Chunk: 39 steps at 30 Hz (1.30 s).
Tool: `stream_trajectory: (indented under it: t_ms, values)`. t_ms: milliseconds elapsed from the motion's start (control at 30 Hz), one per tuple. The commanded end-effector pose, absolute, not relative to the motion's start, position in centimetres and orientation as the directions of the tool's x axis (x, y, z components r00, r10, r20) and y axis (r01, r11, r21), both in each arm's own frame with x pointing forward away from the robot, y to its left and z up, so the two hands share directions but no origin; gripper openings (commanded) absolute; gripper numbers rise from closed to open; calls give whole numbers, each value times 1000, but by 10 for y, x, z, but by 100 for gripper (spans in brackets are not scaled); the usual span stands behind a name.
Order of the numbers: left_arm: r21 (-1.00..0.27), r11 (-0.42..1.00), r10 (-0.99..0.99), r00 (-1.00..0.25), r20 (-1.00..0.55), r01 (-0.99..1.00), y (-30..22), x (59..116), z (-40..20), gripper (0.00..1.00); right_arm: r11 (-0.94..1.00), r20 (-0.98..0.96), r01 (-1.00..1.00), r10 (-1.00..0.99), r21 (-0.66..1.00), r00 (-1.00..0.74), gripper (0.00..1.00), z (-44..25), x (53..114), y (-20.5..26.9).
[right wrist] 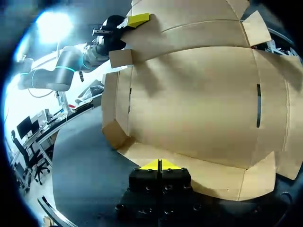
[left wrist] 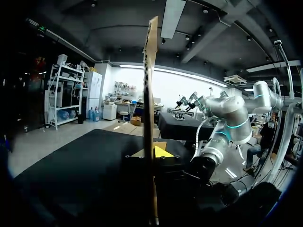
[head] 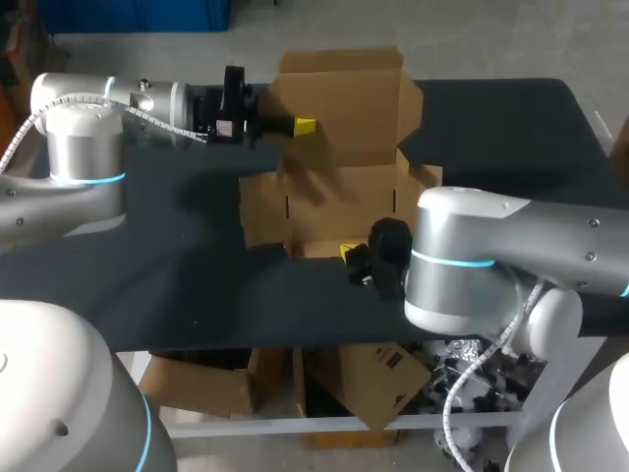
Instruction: Assemble the packaging by folding the flat box into shape, placing the metal phone stand inside, and closing the box properly
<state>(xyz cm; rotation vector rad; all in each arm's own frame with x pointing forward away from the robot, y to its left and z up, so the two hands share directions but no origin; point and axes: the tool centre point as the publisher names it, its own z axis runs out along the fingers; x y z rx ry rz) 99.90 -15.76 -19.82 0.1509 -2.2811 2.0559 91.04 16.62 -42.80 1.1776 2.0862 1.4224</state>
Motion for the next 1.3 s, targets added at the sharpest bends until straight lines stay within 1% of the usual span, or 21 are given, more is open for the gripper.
stream_trajectory:
  t_ms: [33, 633, 967, 1300]
  values:
    - [-988, 100, -30, -993, 114, -116, -157, 998, -199, 0, 138, 152, 432, 807, 891, -571, 0, -435, 910, 170]
    - [-988, 100, -30, -993, 114, -116, -157, 998, -199, 0, 138, 152, 432, 807, 891, -571, 0, -435, 910, 170]
    - [-991, 113, -26, -997, 69, -72, -157, 967, -198, 0, 138, 152, 432, 807, 891, -571, 0, -435, 910, 170]
    - [-990, 119, -27, -997, 77, -80, -157, 945, -203, 0, 138, 152, 432, 807, 891, -571, 0, -435, 910, 170]
